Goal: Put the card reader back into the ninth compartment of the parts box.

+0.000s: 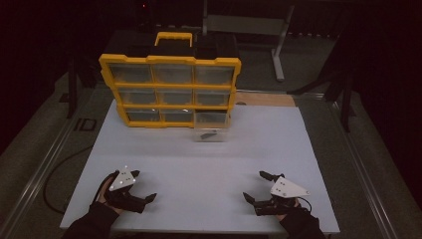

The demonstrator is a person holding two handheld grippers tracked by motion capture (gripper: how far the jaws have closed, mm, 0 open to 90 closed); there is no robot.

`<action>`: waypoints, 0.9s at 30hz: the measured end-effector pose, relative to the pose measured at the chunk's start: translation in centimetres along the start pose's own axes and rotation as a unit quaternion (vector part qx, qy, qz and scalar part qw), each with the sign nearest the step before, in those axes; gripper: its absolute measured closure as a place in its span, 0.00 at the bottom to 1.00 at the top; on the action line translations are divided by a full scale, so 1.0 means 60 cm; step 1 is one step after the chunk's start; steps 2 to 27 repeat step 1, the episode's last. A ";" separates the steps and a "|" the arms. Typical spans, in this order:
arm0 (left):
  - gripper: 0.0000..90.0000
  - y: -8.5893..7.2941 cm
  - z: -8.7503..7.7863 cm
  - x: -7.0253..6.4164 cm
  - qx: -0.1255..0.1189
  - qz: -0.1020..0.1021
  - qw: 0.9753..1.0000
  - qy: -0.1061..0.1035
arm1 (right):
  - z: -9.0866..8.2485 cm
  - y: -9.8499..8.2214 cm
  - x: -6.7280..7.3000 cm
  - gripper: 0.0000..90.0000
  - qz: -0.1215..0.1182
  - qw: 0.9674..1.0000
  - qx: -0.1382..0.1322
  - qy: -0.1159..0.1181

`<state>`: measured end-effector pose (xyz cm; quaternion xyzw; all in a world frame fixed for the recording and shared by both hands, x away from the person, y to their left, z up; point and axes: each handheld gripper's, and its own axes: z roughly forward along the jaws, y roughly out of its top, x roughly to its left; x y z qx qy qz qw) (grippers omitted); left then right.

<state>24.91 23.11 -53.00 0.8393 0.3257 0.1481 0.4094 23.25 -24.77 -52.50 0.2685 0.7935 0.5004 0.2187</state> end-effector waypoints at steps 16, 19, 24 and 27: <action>0.00 0.000 0.000 0.000 0.000 0.000 1.000 -0.001 | 0.000 0.000 0.000 0.10 0.002 1.000 0.000 0.000; 0.00 0.000 0.000 0.000 0.000 0.000 1.000 -0.001 | 0.000 0.000 0.000 0.10 0.002 1.000 0.000 0.000; 0.00 0.000 0.000 0.000 0.000 0.000 1.000 -0.001 | 0.000 0.000 0.000 0.10 0.002 1.000 0.000 0.000; 0.00 0.000 0.000 0.000 0.000 0.000 1.000 -0.001 | 0.000 0.000 0.000 0.10 0.002 1.000 0.000 0.000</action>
